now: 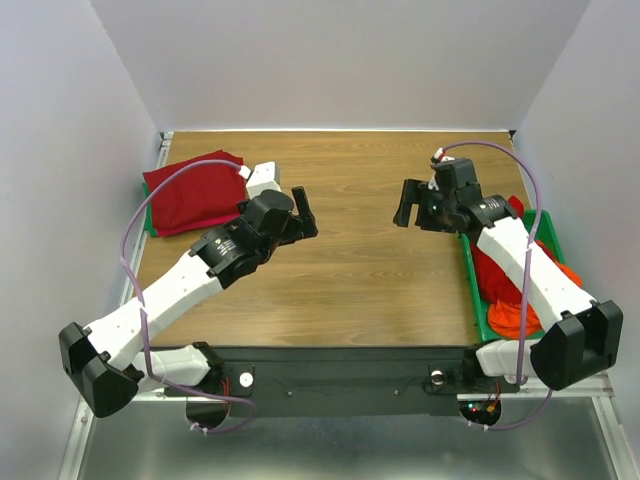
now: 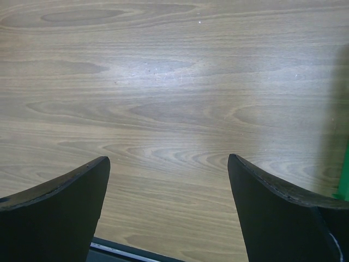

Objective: Fold and stack the t-shirts
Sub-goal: Neatly place the folded tshirt to the corner

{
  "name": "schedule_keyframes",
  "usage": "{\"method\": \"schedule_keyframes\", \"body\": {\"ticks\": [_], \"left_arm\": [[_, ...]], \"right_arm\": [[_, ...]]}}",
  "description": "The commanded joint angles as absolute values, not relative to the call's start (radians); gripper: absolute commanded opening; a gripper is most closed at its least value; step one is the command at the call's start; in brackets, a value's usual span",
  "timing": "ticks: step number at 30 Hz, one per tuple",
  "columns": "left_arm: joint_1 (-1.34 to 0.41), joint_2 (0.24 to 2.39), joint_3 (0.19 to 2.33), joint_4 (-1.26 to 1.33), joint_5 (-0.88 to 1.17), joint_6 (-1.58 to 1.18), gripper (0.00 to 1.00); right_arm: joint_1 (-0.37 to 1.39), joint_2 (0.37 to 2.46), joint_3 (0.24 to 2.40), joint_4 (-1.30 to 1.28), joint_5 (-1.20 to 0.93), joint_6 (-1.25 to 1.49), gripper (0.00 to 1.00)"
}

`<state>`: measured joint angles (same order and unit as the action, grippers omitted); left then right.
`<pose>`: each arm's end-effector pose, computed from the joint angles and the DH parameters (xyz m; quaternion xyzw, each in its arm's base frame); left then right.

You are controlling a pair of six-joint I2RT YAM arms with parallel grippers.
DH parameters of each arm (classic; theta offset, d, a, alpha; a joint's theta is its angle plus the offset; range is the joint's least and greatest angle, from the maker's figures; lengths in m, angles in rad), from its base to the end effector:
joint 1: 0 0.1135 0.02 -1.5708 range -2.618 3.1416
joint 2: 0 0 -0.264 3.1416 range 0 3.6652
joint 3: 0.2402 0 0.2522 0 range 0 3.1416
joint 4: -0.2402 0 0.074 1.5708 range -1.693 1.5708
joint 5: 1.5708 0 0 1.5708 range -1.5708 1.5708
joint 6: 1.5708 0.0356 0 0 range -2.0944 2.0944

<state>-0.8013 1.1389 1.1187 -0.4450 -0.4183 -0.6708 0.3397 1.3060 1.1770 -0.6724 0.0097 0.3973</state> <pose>0.1849 -0.1701 0.3605 -0.0545 0.8378 -0.2139 0.4993 0.2620 0.0922 0.3176 0.0285 0.9265 0.1310 0.3517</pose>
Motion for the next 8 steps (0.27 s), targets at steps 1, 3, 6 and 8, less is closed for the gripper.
{"method": "schedule_keyframes", "body": {"ticks": [1,3,6,8], "left_arm": [[-0.805,1.091,1.146,-0.429,-0.456,-0.673,0.99],[-0.805,1.086,1.137,-0.431,-0.456,-0.673,0.99],[-0.805,1.083,1.128,-0.442,-0.471,-0.676,0.99],[-0.805,1.085,1.127,-0.456,-0.482,-0.693,0.99]], "right_arm": [[0.331,1.273,1.16,-0.624,0.031,0.41,0.95],[0.333,1.27,1.155,-0.624,0.029,0.411,0.95],[0.333,1.267,1.147,-0.626,0.026,0.413,0.95],[0.333,1.266,1.146,-0.624,0.021,0.413,0.95]]}}
